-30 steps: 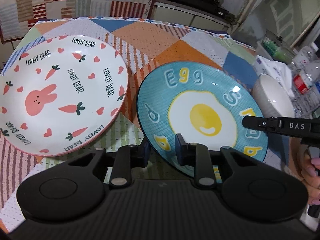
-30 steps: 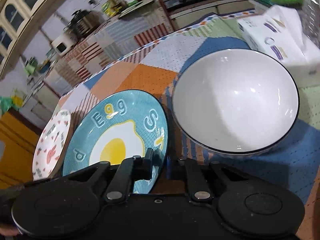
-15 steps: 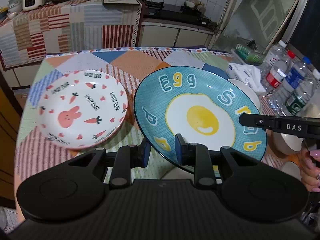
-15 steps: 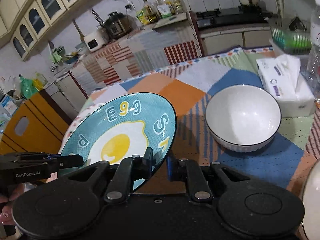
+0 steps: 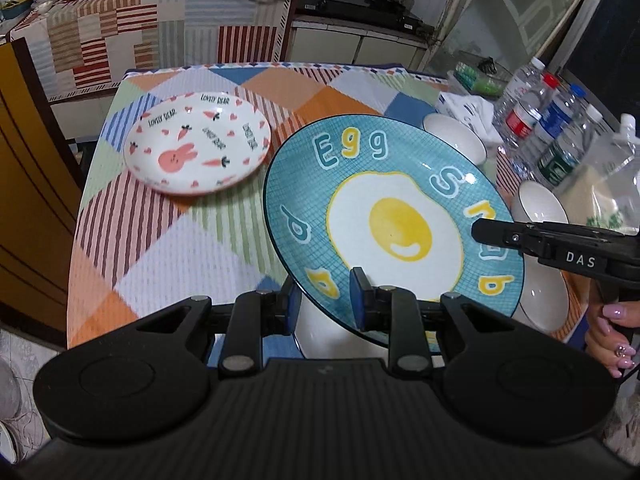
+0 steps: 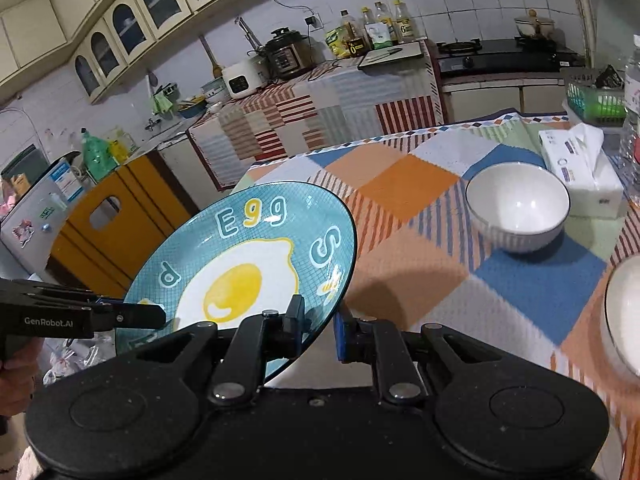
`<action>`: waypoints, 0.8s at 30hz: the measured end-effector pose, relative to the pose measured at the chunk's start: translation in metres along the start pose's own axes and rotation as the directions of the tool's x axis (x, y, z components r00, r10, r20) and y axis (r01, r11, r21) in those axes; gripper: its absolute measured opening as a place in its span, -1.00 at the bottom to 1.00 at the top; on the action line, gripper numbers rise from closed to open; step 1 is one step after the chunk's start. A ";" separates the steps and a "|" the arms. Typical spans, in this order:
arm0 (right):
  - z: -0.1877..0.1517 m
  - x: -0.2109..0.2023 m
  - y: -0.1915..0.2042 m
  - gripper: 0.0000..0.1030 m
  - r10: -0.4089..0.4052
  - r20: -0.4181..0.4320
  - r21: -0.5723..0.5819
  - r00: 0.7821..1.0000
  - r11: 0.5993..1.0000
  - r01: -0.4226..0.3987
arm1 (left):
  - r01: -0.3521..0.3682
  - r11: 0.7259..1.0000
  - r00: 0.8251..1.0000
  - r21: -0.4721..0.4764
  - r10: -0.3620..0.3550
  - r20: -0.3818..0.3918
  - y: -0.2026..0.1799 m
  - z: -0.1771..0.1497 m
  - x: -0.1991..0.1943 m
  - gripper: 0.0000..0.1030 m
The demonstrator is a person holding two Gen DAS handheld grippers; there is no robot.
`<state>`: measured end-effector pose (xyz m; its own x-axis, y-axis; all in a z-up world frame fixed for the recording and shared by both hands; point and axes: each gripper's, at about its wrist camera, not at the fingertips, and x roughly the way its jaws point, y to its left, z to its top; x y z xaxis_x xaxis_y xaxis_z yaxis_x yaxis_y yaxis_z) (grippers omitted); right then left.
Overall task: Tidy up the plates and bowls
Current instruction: 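Carry the teal egg plate with both grippers onto the white plate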
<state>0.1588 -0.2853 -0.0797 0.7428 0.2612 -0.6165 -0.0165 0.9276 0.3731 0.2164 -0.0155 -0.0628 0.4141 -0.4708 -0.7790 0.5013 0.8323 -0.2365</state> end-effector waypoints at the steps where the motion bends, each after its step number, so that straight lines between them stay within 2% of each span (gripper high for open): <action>1: -0.004 -0.003 0.001 -0.63 0.000 -0.003 0.008 1.000 1.000 0.000 | 0.002 1.000 1.000 -0.002 -0.002 -0.006 -0.001 -0.004 0.000 -0.54; 11: -0.044 -0.014 0.006 -0.62 -0.024 -0.044 0.000 0.999 1.000 0.024 | 0.012 0.999 0.997 -0.040 -0.015 -0.077 -0.001 -0.042 0.008 -0.54; 24: -0.070 0.006 0.000 -0.61 -0.046 -0.129 0.029 0.991 0.998 0.050 | 0.027 0.999 0.988 -0.021 -0.030 -0.153 0.006 -0.059 0.038 -0.50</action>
<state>0.1163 -0.2650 -0.1321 0.6503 0.2506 -0.7172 0.0401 0.9314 0.3618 0.1907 -0.0118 -0.1280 0.2776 -0.4456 -0.8511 0.4963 0.8251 -0.2702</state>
